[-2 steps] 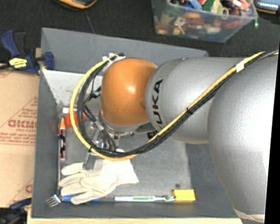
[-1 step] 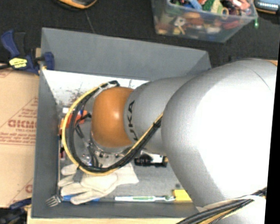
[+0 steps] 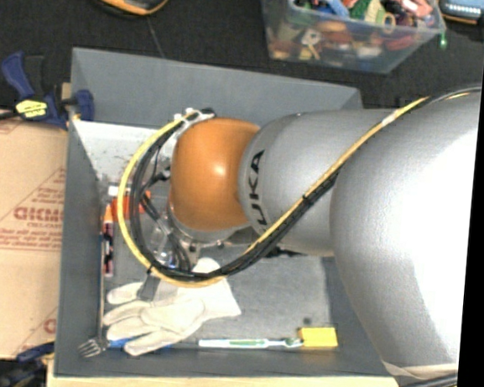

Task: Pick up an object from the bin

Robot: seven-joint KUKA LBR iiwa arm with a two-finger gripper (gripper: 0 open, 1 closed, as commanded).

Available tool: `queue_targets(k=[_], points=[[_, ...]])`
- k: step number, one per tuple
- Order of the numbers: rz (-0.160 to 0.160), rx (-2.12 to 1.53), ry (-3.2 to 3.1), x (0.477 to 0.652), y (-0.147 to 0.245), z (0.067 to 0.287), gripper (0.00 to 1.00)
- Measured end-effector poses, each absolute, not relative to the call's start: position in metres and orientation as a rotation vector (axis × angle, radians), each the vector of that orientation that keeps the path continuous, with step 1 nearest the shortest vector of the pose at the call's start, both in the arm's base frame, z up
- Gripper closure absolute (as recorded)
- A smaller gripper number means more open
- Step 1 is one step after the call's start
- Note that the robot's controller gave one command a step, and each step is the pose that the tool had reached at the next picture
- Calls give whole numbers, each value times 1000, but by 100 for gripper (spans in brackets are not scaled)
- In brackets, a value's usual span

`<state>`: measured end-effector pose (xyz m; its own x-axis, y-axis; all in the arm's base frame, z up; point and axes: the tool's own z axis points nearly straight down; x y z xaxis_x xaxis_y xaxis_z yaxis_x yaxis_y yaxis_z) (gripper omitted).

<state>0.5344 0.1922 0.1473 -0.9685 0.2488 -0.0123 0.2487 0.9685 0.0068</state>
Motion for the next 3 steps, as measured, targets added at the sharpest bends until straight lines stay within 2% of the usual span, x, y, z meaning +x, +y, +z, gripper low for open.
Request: queue_targets(k=[1, 2, 3], points=[[12, 615, 3071, 525, 202, 91, 0], [8, 454, 3094, 551, 198, 121, 0], [12, 672, 3062, 522, 208, 71, 100]])
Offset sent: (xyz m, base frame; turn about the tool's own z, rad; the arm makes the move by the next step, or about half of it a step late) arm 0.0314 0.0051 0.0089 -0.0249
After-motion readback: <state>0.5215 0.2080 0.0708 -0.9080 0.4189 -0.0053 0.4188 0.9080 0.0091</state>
